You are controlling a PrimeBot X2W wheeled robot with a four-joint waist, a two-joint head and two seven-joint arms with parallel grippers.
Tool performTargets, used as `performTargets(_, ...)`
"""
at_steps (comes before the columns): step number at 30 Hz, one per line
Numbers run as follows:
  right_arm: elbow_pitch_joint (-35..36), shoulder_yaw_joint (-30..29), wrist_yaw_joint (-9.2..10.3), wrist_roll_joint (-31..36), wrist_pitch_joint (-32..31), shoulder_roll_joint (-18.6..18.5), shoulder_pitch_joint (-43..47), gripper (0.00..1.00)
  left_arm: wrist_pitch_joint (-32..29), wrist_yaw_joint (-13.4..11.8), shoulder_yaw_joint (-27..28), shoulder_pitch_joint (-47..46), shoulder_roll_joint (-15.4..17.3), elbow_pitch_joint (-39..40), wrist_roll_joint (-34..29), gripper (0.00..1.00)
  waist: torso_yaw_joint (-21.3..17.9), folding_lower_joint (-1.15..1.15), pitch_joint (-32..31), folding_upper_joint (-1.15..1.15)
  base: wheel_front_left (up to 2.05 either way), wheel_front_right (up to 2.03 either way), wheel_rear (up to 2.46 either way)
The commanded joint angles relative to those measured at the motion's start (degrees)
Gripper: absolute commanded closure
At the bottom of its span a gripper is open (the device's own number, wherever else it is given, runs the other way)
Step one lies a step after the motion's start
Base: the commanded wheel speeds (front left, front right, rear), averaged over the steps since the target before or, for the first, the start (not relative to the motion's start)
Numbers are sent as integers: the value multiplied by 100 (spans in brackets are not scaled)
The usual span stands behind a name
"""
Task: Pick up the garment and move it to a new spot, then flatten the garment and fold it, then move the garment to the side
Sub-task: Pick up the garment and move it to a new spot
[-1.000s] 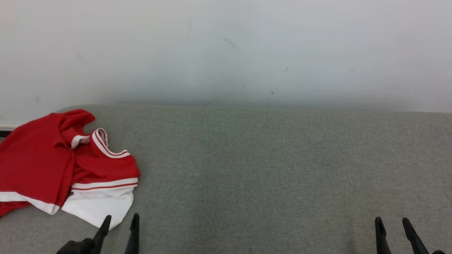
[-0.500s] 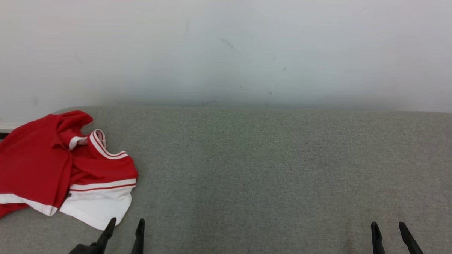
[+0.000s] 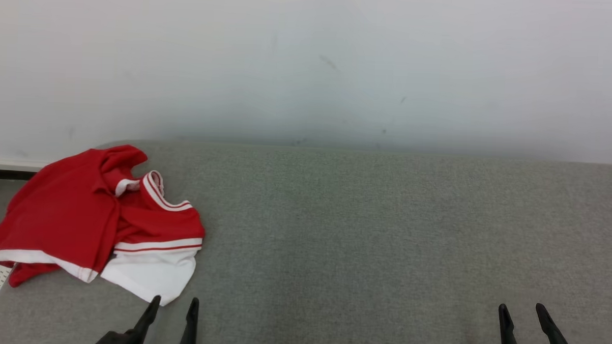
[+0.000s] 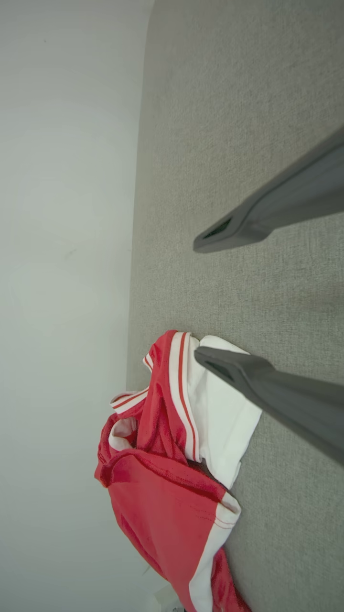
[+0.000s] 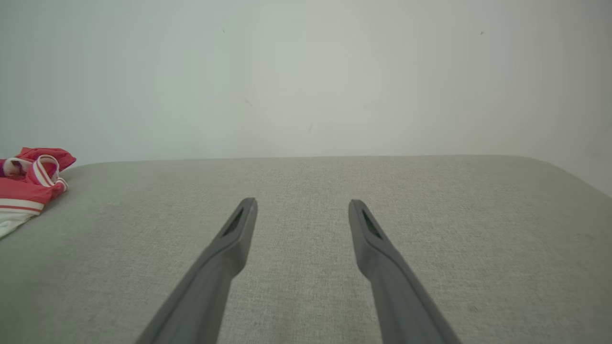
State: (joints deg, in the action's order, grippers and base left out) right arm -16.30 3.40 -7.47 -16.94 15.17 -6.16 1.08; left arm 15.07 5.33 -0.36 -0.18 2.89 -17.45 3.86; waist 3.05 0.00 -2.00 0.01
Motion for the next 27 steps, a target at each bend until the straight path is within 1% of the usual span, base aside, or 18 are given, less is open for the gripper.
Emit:
performTargets(1,9,15,-3,-26,-3,-35,58,0,15,2,21,10,25,-8,-30,0,117,0,-29,-1,0,0,0)
performTargets(5,-12,74,-4,-53,-3,-30,115,0,15,3,13,36,22,-26,-39,0,454,0,-77,-1,0,0,0)
performTargets(12,-72,196,-3,-100,-2,8,148,0,12,2,51,146,43,-46,-73,0,1268,0,-182,-1,0,0,0)
performTargets(17,-127,372,-3,-138,-2,57,89,0,12,-4,178,280,104,-42,-34,0,1740,0,-242,-1,0,0,0)
performTargets(22,-182,525,-3,-164,-3,81,17,0,12,-21,306,396,117,5,3,0,1996,0,-233,-1,0,0,0)
performTargets(27,-150,587,-3,-153,-3,27,-59,0,12,-9,368,298,97,64,84,0,2024,0,-99,-1,0,0,0)
